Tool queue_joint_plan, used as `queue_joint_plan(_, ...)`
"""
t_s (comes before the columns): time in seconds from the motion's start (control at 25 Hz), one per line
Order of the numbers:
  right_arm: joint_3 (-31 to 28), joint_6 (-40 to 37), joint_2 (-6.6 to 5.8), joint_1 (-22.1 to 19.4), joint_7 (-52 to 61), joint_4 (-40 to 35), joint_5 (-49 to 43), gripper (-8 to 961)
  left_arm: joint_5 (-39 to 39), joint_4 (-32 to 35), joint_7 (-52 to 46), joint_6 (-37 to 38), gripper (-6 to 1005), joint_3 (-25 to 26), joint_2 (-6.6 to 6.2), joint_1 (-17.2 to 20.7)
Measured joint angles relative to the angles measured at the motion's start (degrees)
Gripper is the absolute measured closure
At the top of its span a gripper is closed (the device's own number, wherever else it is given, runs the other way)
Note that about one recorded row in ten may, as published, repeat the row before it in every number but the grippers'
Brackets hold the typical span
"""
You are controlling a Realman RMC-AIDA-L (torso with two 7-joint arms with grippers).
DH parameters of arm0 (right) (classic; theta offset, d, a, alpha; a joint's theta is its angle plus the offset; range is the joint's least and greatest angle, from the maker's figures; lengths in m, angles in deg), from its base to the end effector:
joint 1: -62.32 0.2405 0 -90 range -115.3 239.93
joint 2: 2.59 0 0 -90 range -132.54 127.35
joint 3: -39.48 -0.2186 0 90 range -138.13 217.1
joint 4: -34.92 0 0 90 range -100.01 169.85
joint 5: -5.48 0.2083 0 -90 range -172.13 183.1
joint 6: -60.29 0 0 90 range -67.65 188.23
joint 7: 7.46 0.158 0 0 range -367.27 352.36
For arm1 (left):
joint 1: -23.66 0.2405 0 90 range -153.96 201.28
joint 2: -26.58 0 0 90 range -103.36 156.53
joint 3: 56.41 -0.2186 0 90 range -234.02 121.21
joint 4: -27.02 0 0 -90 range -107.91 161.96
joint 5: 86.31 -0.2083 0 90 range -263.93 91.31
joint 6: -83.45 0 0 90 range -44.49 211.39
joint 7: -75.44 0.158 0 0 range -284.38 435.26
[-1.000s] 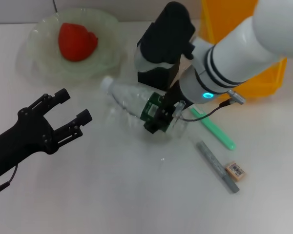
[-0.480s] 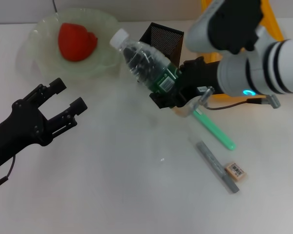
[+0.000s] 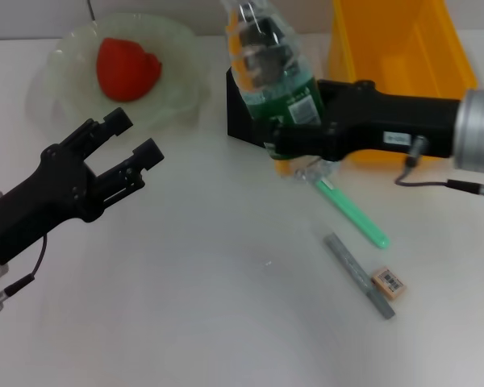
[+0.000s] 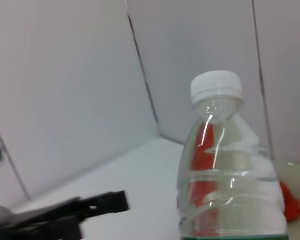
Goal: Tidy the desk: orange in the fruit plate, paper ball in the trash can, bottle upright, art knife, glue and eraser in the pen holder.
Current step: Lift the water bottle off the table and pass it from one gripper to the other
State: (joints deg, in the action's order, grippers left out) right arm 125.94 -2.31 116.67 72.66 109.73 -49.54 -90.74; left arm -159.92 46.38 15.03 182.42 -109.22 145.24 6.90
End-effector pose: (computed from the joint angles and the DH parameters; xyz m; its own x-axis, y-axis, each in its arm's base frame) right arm 0.1138 0.3118 0.0066 0.7593 -0.3529 -0.5467 -0.5281 -0.8250 -0.2010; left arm -0.2410 0.2523 0.0092 0.4116 0.1778 0.8939 0.5800 -0.8076 -0.1064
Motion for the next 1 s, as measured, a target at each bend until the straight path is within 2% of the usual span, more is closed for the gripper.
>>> queue_joint_plan(0.04,-4.2,-5.8,0.0,0.4,-5.0,5.2,5.4,190,0.0,-0.1,-0.5,0.0,164,0.0,0.01,-0.4)
queue_joint_plan(0.08,-4.2,-5.8,0.0,0.4,-5.0,5.2,5.4,190,0.0,-0.1,-0.5,0.0,165,0.0,0.01,-0.4)
queue_joint_plan(0.2,-10.8,-14.4,0.0,1.8,-10.6,13.5,8.4,190,0.1,0.2,-3.7,0.1,167,-0.2,-0.12,-2.0)
queue_joint_plan(0.24,-14.7,-19.3,-0.02,2.6,-14.1,18.2,8.5,189,0.1,0.3,-4.2,0.2,168,-0.3,-0.14,-2.4)
queue_joint_plan(0.32,-16.0,-21.2,-0.05,2.9,-15.6,19.9,8.3,189,0.1,0.3,-4.2,0.2,170,-0.3,-0.14,-2.4)
queue_joint_plan(0.36,-17.2,-23.1,-0.09,3.1,-17.1,21.3,7.6,189,-0.2,0.5,-5.7,0.4,170,-0.7,-0.26,-3.7)
queue_joint_plan(0.44,-19.7,-26.7,-0.16,3.4,-19.8,23.0,3.3,189,-0.4,0.6,-6.9,0.5,172,-1.0,-0.33,-4.4)
queue_joint_plan(0.68,-19.8,-27.9,-0.06,3.5,-22.4,24.1,0.4,189,-0.6,0.6,-9.5,0.9,177,-1.7,-0.44,-5.9)
queue_joint_plan(0.76,-19.5,-28.0,-0.01,4.1,-23.7,25.8,0.4,189,-2.1,1.0,-13.3,1.0,178,-3.1,-0.36,-8.5)
queue_joint_plan(1.0,-19.4,-29.3,0.15,5.8,-26.3,28.7,0.7,188,-3.5,1.4,-15.1,-0.2,183,-4.9,-0.11,-9.5)
